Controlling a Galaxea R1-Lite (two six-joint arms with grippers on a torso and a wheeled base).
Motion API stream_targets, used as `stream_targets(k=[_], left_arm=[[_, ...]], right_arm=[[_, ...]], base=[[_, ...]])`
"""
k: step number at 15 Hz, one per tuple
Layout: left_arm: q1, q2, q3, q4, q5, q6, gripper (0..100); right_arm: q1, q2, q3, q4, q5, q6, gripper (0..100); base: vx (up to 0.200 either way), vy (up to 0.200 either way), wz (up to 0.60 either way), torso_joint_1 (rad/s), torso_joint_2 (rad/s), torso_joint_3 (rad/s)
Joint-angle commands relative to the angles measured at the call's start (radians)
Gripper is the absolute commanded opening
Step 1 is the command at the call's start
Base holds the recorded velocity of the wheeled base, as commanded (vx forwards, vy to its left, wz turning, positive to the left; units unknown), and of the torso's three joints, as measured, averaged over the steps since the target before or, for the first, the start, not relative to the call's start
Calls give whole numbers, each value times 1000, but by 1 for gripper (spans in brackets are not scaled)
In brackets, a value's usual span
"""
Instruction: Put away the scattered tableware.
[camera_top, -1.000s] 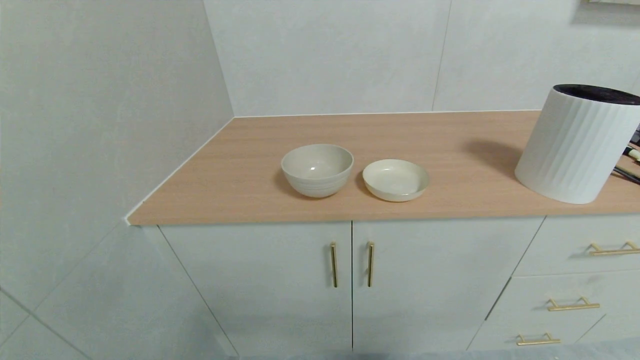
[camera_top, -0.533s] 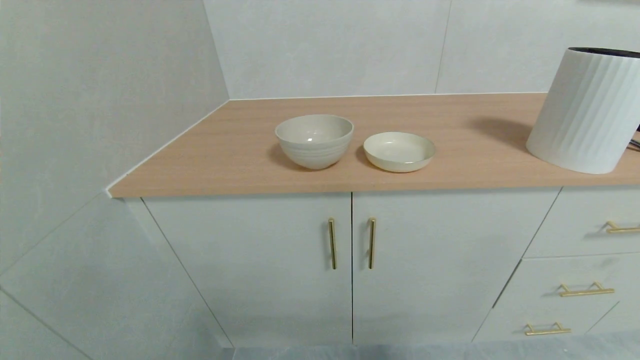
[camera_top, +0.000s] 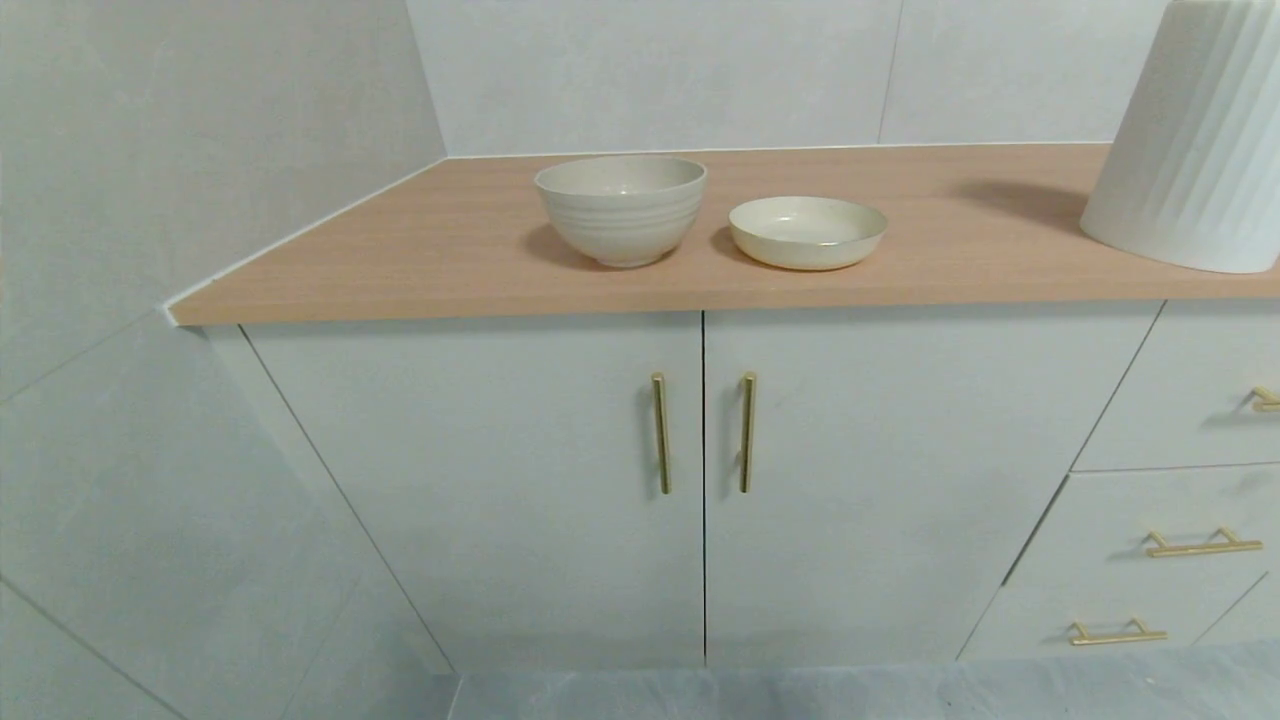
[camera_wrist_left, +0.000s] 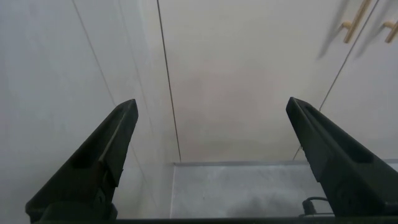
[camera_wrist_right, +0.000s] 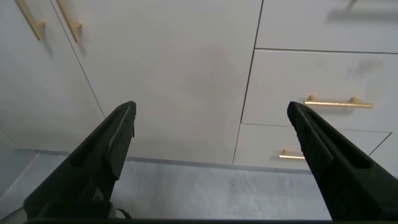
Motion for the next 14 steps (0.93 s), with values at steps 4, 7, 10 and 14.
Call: stream_targets(k=[4, 7, 10, 14], left_arm=[[0, 0, 0, 0, 1, 1, 100], [0, 0, 0, 0, 1, 1, 100], [0, 0, 0, 0, 1, 1, 100], [0, 0, 0, 0, 1, 0, 100]], right_arm=[[0, 1, 0, 0, 1, 0, 100], [0, 1, 0, 0, 1, -2, 100], [0, 1, -2, 2, 19, -26, 100], [8, 86, -179, 12, 182, 6, 100]], base=[[0, 0, 0, -12, 59, 51], [0, 0, 0, 0, 0, 0], [0, 0, 0, 0, 0, 0], [0, 0, 0, 0, 0, 0]])
